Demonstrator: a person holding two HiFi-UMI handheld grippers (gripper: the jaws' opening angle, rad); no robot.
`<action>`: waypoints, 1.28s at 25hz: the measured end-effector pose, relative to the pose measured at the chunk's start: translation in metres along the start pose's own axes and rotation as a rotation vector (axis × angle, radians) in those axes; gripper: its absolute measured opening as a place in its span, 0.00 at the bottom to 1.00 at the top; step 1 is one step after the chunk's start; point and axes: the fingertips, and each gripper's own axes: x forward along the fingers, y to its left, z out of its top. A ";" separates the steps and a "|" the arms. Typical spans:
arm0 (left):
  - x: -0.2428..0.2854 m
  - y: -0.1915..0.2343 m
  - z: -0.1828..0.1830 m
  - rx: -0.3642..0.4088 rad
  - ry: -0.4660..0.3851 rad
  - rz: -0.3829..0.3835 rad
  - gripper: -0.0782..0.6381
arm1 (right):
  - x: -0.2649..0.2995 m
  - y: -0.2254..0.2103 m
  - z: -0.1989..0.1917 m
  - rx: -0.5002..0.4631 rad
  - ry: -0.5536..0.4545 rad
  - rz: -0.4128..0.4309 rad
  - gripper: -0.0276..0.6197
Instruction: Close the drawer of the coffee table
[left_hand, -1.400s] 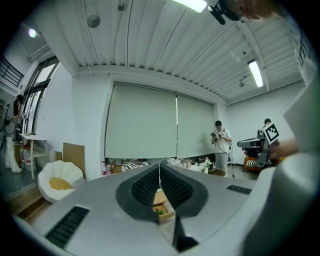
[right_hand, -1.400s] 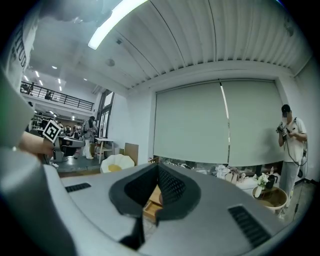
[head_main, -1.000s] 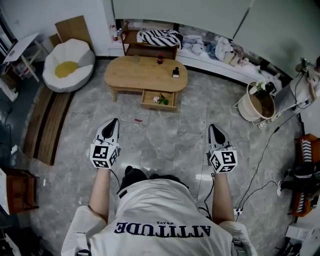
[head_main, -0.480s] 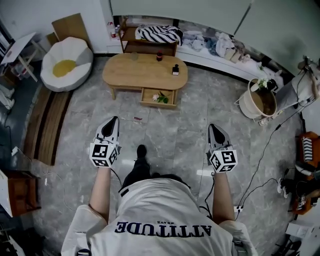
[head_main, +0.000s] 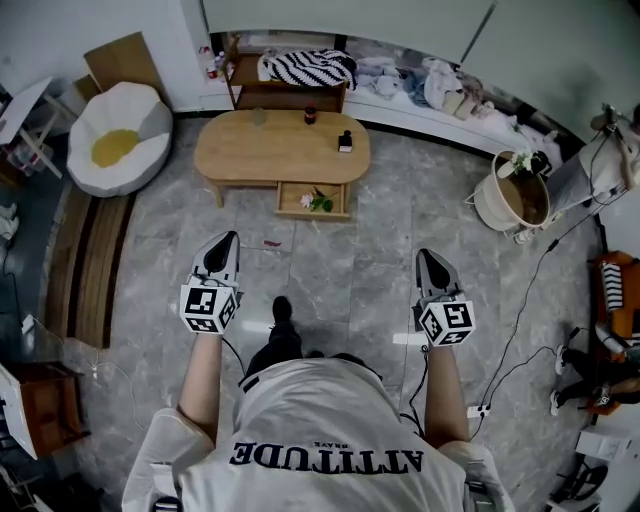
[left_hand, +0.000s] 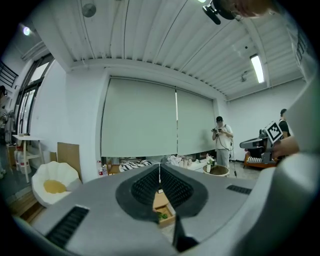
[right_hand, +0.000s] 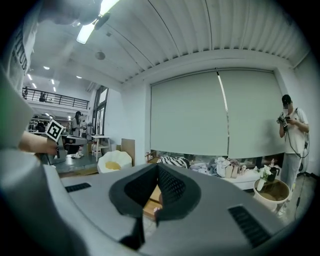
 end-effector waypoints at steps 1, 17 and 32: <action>0.008 0.007 0.001 0.000 -0.001 -0.004 0.14 | 0.008 0.000 0.002 0.001 -0.002 -0.001 0.07; 0.126 0.088 0.031 0.092 -0.006 -0.205 0.14 | 0.136 0.020 0.038 0.028 -0.013 -0.028 0.07; 0.178 0.156 0.023 0.069 0.000 -0.270 0.14 | 0.201 0.042 0.042 0.031 0.022 -0.070 0.07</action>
